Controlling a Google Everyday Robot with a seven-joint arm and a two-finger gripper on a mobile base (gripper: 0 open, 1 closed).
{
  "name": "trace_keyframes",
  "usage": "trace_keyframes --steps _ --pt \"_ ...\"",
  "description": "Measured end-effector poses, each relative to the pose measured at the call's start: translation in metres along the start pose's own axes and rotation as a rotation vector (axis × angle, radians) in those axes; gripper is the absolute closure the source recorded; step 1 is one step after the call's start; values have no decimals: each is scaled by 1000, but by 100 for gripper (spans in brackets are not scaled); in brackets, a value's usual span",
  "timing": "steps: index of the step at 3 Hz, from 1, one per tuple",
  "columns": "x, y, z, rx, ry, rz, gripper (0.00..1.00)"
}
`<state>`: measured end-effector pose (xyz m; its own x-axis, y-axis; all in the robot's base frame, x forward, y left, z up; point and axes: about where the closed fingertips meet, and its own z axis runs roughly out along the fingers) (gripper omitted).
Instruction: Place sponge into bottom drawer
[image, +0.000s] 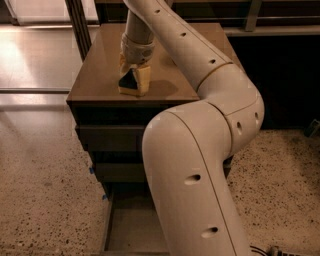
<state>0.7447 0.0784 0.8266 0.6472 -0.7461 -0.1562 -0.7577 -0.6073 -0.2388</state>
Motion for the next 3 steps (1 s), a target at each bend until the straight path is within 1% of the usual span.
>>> trace_keyframes --steps 2,3 --pt "0 0 0 0 0 0 94" --pt "-14 -9 3 24 -62 -30 100"
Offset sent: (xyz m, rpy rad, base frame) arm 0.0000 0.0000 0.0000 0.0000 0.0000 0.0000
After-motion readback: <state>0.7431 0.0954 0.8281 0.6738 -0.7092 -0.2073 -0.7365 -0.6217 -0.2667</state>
